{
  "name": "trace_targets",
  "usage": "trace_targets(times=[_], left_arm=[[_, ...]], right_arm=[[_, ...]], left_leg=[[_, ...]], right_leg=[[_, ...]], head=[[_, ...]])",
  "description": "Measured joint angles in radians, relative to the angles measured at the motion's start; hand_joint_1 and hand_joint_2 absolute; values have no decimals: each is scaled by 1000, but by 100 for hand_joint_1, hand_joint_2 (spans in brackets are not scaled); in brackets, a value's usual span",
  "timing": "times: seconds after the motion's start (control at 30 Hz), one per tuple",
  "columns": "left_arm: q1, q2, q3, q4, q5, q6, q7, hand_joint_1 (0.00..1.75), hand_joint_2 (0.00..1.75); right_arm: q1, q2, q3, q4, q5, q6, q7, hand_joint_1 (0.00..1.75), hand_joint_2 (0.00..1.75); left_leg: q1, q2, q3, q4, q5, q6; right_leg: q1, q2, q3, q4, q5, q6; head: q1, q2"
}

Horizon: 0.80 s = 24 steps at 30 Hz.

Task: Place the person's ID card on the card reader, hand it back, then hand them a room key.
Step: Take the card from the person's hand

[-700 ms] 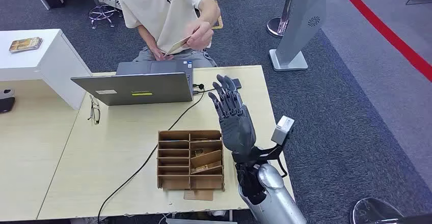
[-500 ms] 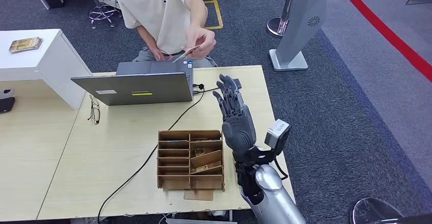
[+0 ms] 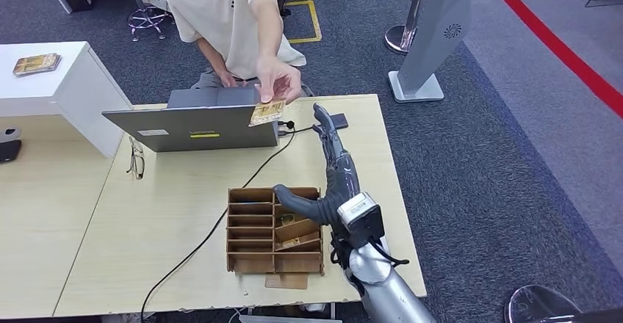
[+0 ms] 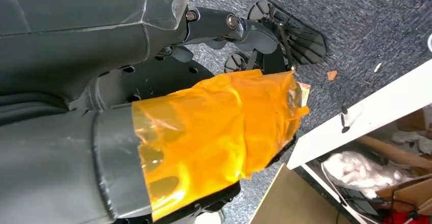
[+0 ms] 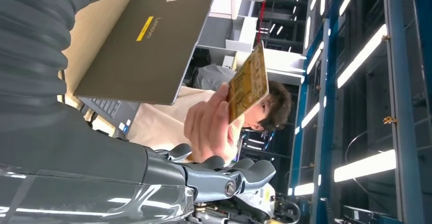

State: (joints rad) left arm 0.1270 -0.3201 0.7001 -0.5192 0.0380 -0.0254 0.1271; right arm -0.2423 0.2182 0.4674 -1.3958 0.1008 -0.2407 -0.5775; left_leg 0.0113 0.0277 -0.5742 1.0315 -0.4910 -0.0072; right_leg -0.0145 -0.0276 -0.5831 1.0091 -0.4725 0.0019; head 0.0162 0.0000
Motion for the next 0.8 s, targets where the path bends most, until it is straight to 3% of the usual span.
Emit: trace_targets(times=[0.2,0.47,0.63,0.8], left_arm=[[0,0,-27,-22,33,25,-4,0,0],[21,1,-82,-83,36,32,21,0,0],[55,-1,-110,-136,14,34,45,0,0],[79,-7,-124,-174,-7,29,54,0,0]], right_arm=[[-23,-1,26,3,166,-146,28,0,175],[-110,-15,80,73,562,-411,130,0,175],[-151,-16,85,125,747,-448,160,0,175],[-180,-16,82,162,820,-450,167,0,175]], left_leg=[[0,0,-1,0,0,0],[0,-1,-1,0,0,0],[0,-1,-1,0,0,0],[0,-2,-1,0,0,0]], right_leg=[[0,0,0,0,0,0],[0,-1,0,0,0,0],[0,-1,0,0,0,0],[0,-1,0,0,0,0]], head=[[0,0],[0,0],[0,0],[0,0]])
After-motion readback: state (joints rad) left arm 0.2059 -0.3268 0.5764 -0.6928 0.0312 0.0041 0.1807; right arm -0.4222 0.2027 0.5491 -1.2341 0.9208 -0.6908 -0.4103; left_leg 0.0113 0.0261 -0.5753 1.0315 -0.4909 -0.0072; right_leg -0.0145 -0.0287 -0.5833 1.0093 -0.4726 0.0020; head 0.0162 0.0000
